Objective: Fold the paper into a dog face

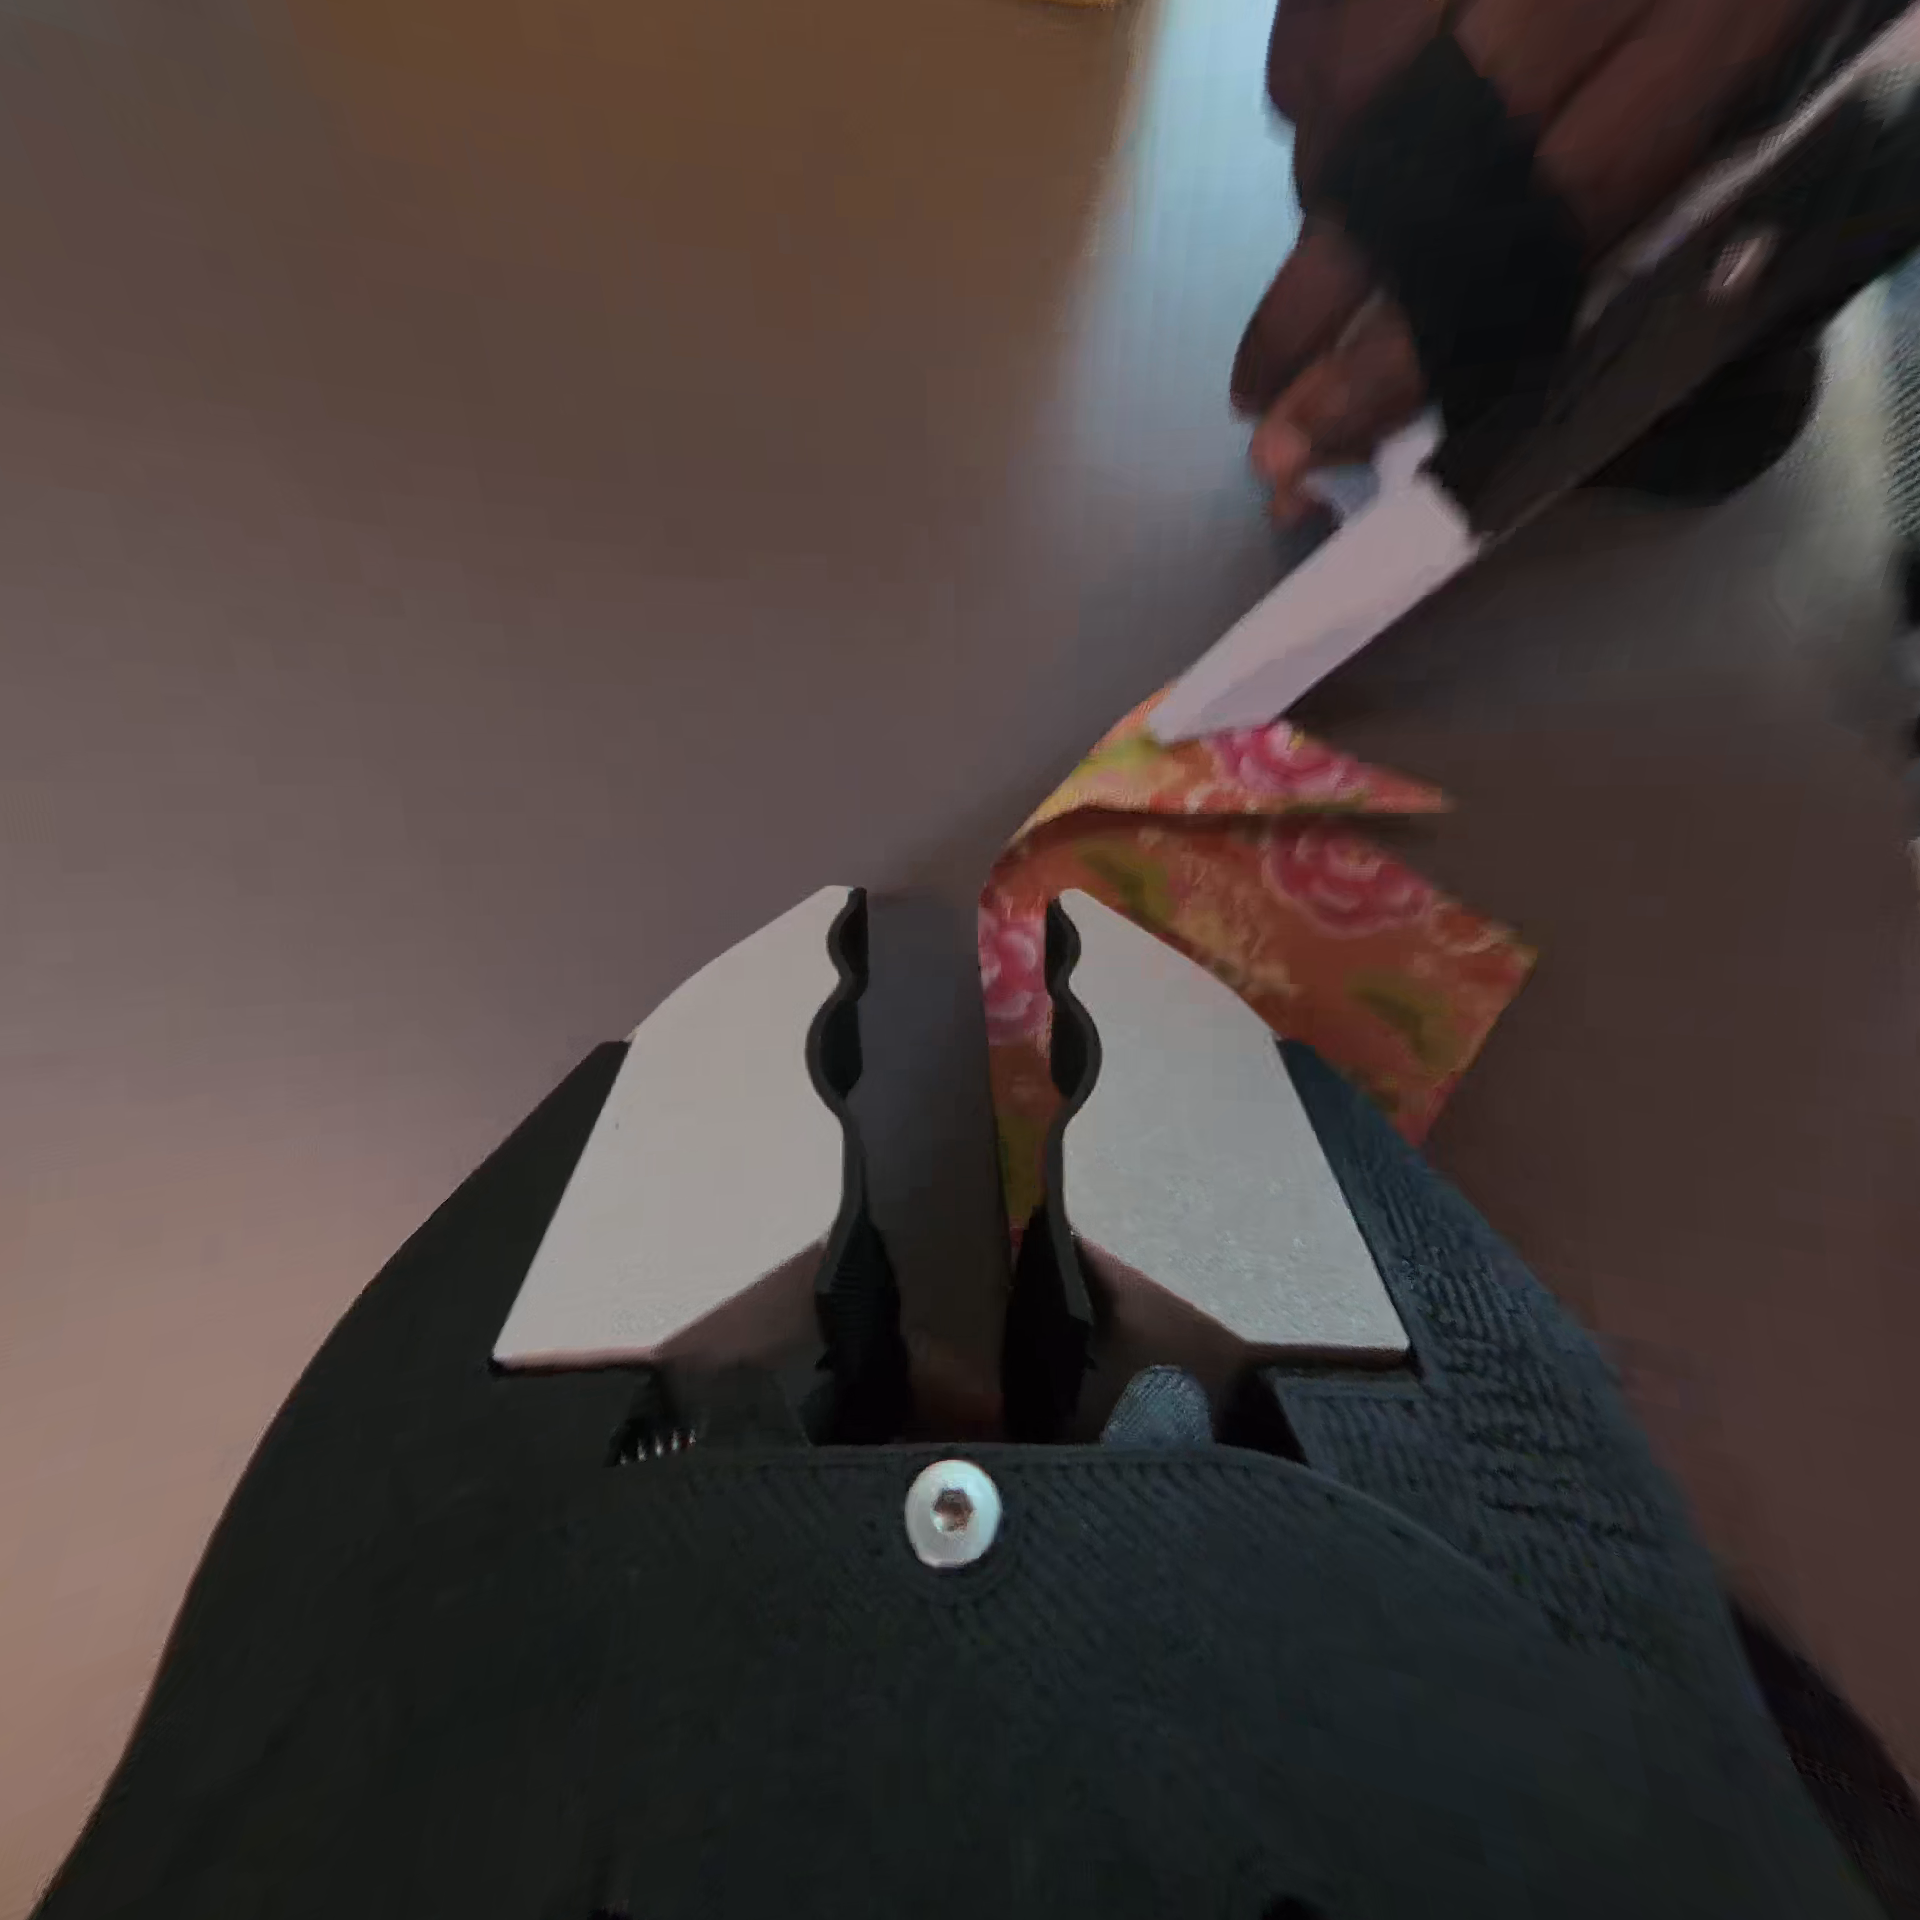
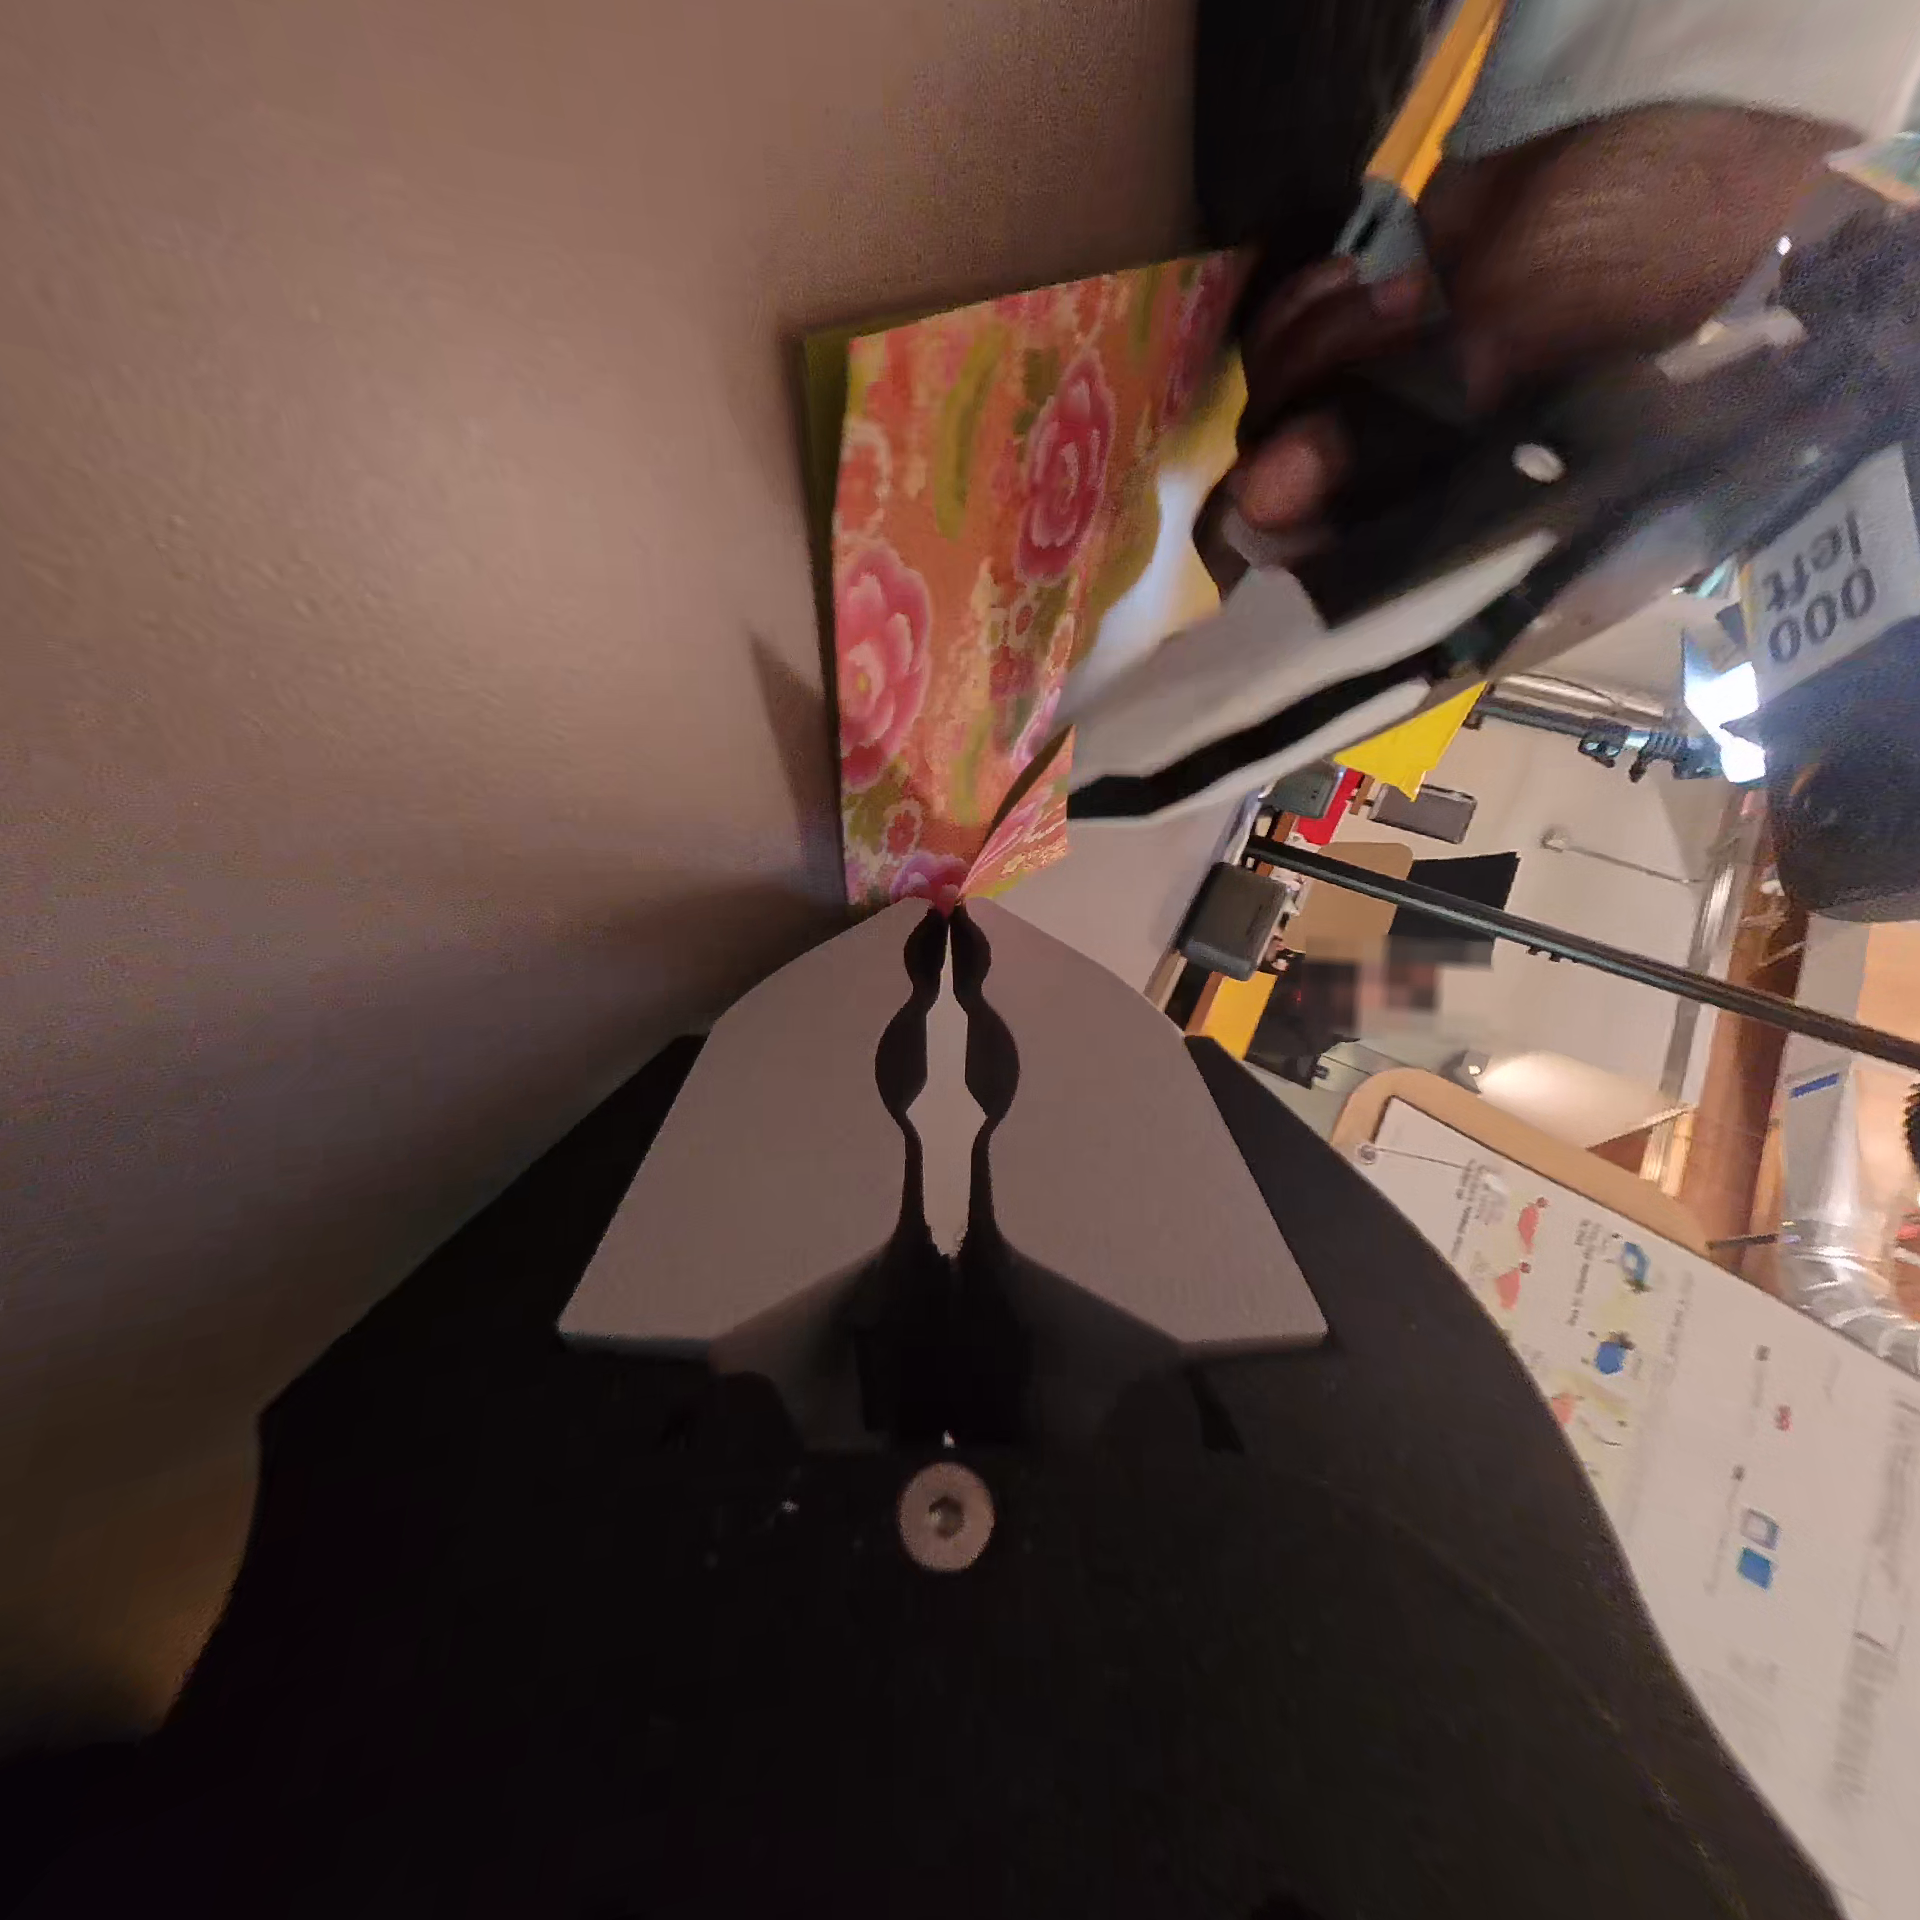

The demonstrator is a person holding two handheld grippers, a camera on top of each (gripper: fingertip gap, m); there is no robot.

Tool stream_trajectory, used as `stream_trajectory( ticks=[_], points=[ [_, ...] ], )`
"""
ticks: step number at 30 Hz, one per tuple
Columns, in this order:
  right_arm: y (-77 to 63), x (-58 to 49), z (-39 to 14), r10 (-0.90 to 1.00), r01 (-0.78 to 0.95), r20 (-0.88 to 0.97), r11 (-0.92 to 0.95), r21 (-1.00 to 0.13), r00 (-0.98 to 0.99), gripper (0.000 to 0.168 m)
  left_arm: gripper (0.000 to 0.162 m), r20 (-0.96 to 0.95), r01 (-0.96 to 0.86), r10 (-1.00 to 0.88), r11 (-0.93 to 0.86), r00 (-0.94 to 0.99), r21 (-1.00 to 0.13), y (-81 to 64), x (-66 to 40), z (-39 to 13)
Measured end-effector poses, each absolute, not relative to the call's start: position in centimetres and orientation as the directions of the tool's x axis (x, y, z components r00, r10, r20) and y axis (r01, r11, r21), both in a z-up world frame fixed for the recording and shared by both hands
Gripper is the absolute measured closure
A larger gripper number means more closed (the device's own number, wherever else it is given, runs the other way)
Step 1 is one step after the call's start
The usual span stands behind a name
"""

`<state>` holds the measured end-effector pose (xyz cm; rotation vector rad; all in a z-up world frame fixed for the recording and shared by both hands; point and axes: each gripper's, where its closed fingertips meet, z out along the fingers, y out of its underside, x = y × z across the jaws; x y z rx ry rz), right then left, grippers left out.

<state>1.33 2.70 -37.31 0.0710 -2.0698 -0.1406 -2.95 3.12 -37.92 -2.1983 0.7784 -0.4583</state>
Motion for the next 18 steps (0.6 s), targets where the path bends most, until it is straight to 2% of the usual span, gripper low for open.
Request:
stream_trajectory(
  ticks=[2, 7, 11, 14, 17, 18],
  points=[
    [3.0, 1.5, -37.2, -0.051, 0.011, 0.866, 0.998, 0.065, -0.497, 0.166, 0.13, -0.006, -0.45, -0.662, -0.504, 0.749, -0.737, 3.1, -3.0, -38.3],
    [3.5, 1.8, -36.9, 0.108, 0.006, 0.847, 0.992, -0.124, -0.52, 0.165, 0.134, -0.001, -0.468, -0.693, -0.486, 0.721, -0.738, 3.0, -2.8, -38.2],
    [3.6, 1.5, -36.6, 0.287, 0.072, 0.792, 0.952, -0.296, -0.539, 0.152, 0.135, -0.021, -0.49, -0.712, -0.461, 0.702, -0.74, 3.0, -2.6, -38.2],
    [3.5, 1.1, -35.9, 0.533, 0.167, 0.644, 0.825, -0.54, -0.549, 0.145, 0.137, -0.029, -0.5, -0.722, -0.449, 0.691, -0.741, 2.9, -2.5, -38.2],
    [4.4, 0.6, -35.8, 0.772, 0.366, 0.358, 0.585, -0.723, -0.525, 0.13, 0.139, -0.039, -0.51, -0.732, -0.436, 0.681, -0.741, 2.8, -2.5, -38.2],
    [4.5, 0.4, -35.5, 0.823, 0.405, 0.26, 0.493, -0.77, -0.506, 0.131, 0.139, -0.041, -0.513, -0.734, -0.433, 0.678, -0.741, 2.8, -2.4, -38.2]
  ],
)
